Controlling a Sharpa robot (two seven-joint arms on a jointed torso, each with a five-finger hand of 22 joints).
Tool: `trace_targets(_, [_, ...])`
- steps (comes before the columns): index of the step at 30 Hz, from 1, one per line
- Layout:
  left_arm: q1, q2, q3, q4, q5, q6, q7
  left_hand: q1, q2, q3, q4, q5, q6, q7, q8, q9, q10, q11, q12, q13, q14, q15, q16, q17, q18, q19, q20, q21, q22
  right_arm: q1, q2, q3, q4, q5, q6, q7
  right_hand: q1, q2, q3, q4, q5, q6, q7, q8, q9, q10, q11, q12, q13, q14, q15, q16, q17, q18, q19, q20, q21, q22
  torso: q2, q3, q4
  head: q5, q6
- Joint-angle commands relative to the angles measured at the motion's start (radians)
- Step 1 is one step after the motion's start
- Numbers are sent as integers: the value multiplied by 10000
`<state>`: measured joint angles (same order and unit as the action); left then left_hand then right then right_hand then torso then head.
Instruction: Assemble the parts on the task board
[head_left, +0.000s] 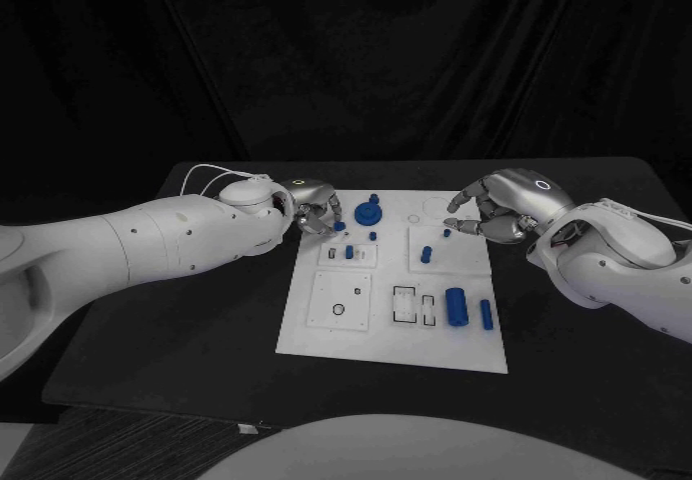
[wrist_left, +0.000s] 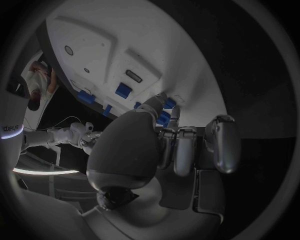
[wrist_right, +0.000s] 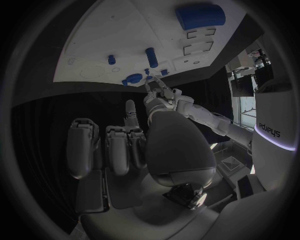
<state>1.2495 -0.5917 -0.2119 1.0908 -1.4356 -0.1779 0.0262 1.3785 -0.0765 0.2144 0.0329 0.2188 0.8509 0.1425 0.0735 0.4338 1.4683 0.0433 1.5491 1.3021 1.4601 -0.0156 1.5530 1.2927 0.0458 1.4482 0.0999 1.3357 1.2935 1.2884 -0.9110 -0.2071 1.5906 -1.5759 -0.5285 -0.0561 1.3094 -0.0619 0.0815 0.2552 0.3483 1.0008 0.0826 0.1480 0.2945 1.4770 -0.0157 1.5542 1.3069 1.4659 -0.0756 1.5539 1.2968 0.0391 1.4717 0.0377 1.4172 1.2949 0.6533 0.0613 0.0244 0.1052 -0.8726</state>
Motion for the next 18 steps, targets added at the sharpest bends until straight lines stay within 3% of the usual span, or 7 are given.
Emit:
trace_targets(1, [-54, 48, 2, -63, -304, -117, 13, 135, -63, 224, -36, 205, 67, -25, -69, -162, 1025, 88, 217, 2687, 1107, 55, 178, 2781, 79, 65, -7, 78, 2048, -30, -5, 10, 11, -46, 51, -144, 94, 25, 199, 50, 73, 53, -15, -142, -65, 938, 90, 166, 2639, 1028, 64, 125, 2638, -16, 304, 40, 63, 2266, 3, -2, -8, 9, 0])
trace_targets(11, [-122, 191, 2, -232, -324, -332, -36, 72, 0, 352, -52, 312, 747, -157, 197, -357, 1025, -18, 217, 2687, 1107, -28, 178, 2781, 83, 76, -68, 48, 2049, -63, 31, 9, -23, -46, 89, -138, 94, 25, 199, 50, 73, 53, -15, -142, -65, 938, 90, 166, 2639, 1028, 64, 125, 2638, -16, 304, 40, 63, 2266, 3, -1, -2, 17, 0])
trace_targets(12, [-131, 207, 2, -256, -324, -369, -26, 128, 35, 435, -111, 646, 1014, -226, 330, -361, 1025, -79, 217, 2687, 1107, -77, 178, 2781, 83, 86, -113, 49, 2053, -65, 30, 9, -22, -46, 92, -136, 94, 25, 199, 50, 73, 53, -15, -142, -65, 938, 90, 166, 2639, 1028, 64, 125, 2638, -16, 304, 40, 63, 2266, 4, -1, -4, 15, 0])
trace_targets(18, [-200, 246, 2, -327, -325, -446, 27, 132, 133, 578, -212, 1015, 1744, -434, 625, -322, 1025, -258, 217, 2687, 1107, -230, 178, 2781, 80, 113, -250, 45, 2060, -73, 16, 9, -16, -46, 104, -133, 94, 25, 199, 50, 73, 53, -15, -142, -65, 938, 90, 166, 2639, 1028, 64, 125, 2638, -16, 304, 40, 63, 2266, 0, -2, -1, -1, 0])
